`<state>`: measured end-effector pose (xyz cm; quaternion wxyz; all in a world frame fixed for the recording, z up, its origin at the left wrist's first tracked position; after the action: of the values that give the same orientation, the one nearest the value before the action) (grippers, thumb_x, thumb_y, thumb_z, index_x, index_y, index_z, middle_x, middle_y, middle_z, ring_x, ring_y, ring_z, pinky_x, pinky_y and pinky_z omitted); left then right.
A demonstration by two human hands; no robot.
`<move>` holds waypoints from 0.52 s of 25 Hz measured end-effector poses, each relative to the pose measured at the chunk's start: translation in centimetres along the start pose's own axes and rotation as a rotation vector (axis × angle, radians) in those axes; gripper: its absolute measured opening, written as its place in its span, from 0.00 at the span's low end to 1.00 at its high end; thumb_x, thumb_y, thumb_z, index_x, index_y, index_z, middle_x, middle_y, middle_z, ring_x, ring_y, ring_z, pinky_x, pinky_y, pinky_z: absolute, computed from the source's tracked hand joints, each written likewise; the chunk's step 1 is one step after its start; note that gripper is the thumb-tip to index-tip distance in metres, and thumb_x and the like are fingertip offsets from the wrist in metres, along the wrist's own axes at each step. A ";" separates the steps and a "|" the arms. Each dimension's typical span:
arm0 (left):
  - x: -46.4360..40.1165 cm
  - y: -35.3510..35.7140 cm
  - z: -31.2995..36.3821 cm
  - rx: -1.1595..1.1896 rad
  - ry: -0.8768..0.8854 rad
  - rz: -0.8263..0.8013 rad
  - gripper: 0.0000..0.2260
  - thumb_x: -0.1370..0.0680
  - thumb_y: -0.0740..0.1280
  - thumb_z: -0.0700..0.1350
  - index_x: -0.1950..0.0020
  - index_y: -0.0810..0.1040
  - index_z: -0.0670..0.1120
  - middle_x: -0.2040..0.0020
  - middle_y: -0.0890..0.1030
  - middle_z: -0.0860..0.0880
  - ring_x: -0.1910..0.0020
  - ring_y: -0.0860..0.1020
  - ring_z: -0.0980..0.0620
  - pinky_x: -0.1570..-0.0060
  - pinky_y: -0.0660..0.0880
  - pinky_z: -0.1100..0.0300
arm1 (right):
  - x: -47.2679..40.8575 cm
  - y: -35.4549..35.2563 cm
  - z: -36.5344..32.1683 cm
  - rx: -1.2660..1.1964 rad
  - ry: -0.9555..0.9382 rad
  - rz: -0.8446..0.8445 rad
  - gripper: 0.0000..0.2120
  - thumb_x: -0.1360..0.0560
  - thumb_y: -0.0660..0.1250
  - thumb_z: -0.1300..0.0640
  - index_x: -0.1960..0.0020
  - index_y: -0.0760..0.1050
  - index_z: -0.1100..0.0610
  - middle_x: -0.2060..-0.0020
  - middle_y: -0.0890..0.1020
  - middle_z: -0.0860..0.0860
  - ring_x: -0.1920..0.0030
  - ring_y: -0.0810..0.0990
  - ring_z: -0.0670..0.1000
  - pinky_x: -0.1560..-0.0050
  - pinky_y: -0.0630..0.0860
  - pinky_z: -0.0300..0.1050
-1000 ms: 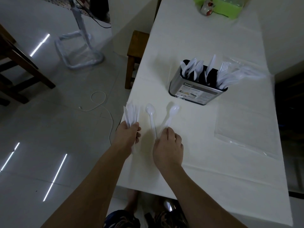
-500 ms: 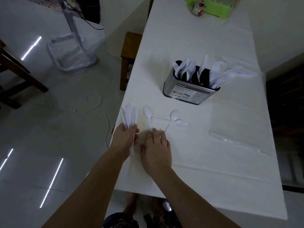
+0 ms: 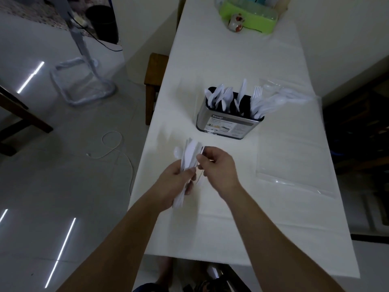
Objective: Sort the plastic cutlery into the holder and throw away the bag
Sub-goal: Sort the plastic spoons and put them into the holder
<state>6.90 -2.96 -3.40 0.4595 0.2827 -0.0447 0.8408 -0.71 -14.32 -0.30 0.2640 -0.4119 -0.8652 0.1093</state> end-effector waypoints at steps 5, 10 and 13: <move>-0.4 4.1 2.2 -0.139 0.086 -0.196 0.05 0.18 0.63 0.42 0.46 0.74 0.40 0.65 0.76 0.46 0.71 0.74 0.49 0.69 0.74 0.56 | -0.5 -4.5 -1.0 -0.142 0.043 -0.097 0.12 0.26 0.72 0.61 0.43 0.79 0.58 0.54 0.86 0.53 0.61 0.83 0.46 0.64 0.75 0.41; -1.6 7.2 3.2 -0.232 0.118 -0.230 0.06 0.18 0.63 0.45 0.54 0.72 0.45 0.71 0.71 0.51 0.75 0.71 0.50 0.72 0.71 0.57 | -1.1 -8.4 -1.4 -0.073 -0.015 -0.132 0.20 0.26 0.73 0.56 0.35 0.74 0.53 0.48 0.81 0.50 0.60 0.81 0.48 0.64 0.76 0.43; -2.5 8.8 3.5 -0.399 0.080 -0.248 0.09 0.20 0.66 0.47 0.56 0.73 0.43 0.74 0.72 0.49 0.78 0.70 0.51 0.74 0.69 0.59 | -1.2 -9.7 -1.8 -0.032 -0.028 -0.250 0.21 0.30 0.75 0.51 0.39 0.75 0.53 0.53 0.81 0.52 0.63 0.79 0.47 0.66 0.73 0.43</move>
<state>2.45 -10.99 -0.13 0.6074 0.1561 -0.1566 0.7630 -5.50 -21.50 4.69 0.2568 -0.3036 -0.9151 0.0675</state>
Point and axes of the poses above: each hand's wrist, its own x-axis away from the middle knuckle, its own y-axis out of the palm, z = x × y, the point moved 5 cm from there along -x, towards the middle knuckle
